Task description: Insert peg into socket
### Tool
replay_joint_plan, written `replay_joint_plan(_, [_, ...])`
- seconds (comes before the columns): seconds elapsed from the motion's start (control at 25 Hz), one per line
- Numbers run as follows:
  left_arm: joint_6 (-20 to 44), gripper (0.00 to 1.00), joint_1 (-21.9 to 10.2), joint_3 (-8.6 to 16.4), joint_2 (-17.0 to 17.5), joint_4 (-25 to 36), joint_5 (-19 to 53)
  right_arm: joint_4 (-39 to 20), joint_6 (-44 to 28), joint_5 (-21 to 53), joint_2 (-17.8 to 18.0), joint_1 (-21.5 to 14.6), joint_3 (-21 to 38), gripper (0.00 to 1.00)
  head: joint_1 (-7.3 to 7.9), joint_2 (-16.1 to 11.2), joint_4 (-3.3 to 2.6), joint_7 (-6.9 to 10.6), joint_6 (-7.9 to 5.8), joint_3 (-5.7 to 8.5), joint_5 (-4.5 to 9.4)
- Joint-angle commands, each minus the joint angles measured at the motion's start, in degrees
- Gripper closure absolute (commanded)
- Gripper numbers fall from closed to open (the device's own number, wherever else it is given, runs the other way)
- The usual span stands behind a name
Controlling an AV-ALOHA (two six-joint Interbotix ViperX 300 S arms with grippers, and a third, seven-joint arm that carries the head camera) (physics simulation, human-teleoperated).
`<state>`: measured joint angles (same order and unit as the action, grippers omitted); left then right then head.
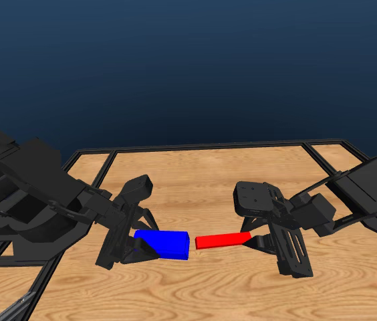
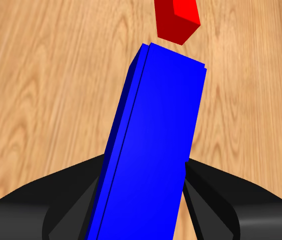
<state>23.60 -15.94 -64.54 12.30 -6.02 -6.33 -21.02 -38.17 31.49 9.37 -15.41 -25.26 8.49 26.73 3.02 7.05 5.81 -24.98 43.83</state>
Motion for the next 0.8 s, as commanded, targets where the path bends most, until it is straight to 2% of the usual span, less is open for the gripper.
replay_joint_plan(0.04, [-0.5,1.0,0.1,1.7,1.1,1.0,0.9,1.2,1.9,-3.6,0.1,1.0,2.2,1.0,-0.1,0.0,0.01,-0.15,0.04,0.58,-0.48])
replay_joint_plan(0.08, [-0.6,1.0,0.3,2.1,1.2,1.0,0.9,1.7,2.4,-4.1,1.6,1.2,1.7,1.0,-0.13,0.0,0.0,-0.16,0.07,0.54,-0.52])
replay_joint_plan(0.12, [-0.4,1.0,0.4,3.1,1.7,1.2,0.7,2.2,2.9,-4.9,1.5,1.9,2.4,1.0,-0.13,0.0,0.01,-0.15,0.09,0.55,-0.47])
replay_joint_plan(0.16, [-0.5,1.0,0.5,2.3,1.0,1.4,1.5,2.5,3.3,-5.0,2.2,1.6,2.9,1.0,-0.12,0.0,0.02,-0.14,0.12,0.57,-0.47])
replay_joint_plan(0.2, [-0.7,1.0,0.4,3.5,1.7,1.9,1.4,2.9,3.9,-6.0,2.8,1.9,3.4,1.0,-0.08,-0.1,0.02,-0.17,0.11,0.61,-0.47])
replay_joint_plan(0.32, [-0.8,1.0,1.2,2.9,1.0,2.1,1.6,3.9,5.5,-7.6,3.9,2.6,4.3,1.0,-0.08,-0.4,-0.04,-0.2,-0.12,0.72,-0.58])
replay_joint_plan(0.48, [-1.1,1.0,1.7,4.2,0.6,2.3,1.5,5.8,7.9,-8.9,6.7,2.7,6.8,1.0,-0.04,-0.5,-0.05,-0.29,-0.25,0.75,-0.44])
replay_joint_plan(0.52, [0.4,1.0,1.7,4.1,0.4,3.5,2.3,6.3,8.5,-9.3,7.1,3.3,7.8,1.0,-0.06,-0.5,-0.07,-0.35,-0.34,0.75,-0.43])
replay_joint_plan(0.6, [-0.2,1.0,1.8,3.8,-0.6,2.6,1.3,7.5,10.3,-9.4,8.6,3.4,10.7,1.0,-0.18,-0.5,-0.12,-0.51,-0.5,0.76,-0.46])
replay_joint_plan(0.64, [-0.2,1.0,1.9,4.5,-0.4,2.5,0.9,8.5,12.1,-8.8,9.5,3.5,12.4,1.0,-0.24,-0.5,-0.15,-0.58,-0.55,0.77,-0.5])
replay_joint_plan(0.68, [-0.4,1.0,1.8,3.5,-1.6,1.9,0.2,8.4,12.3,-8.7,10.6,3.3,13.8,1.0,-0.28,-0.5,-0.17,-0.67,-0.61,0.79,-0.54])
replay_joint_plan(0.8, [0.2,1.0,1.5,3.8,-2.3,1.5,-0.5,9.4,15.5,-8.7,13.5,3.2,19.5,1.0,-0.5,-0.6,-0.22,-1.0,-0.63,0.77,-0.7])
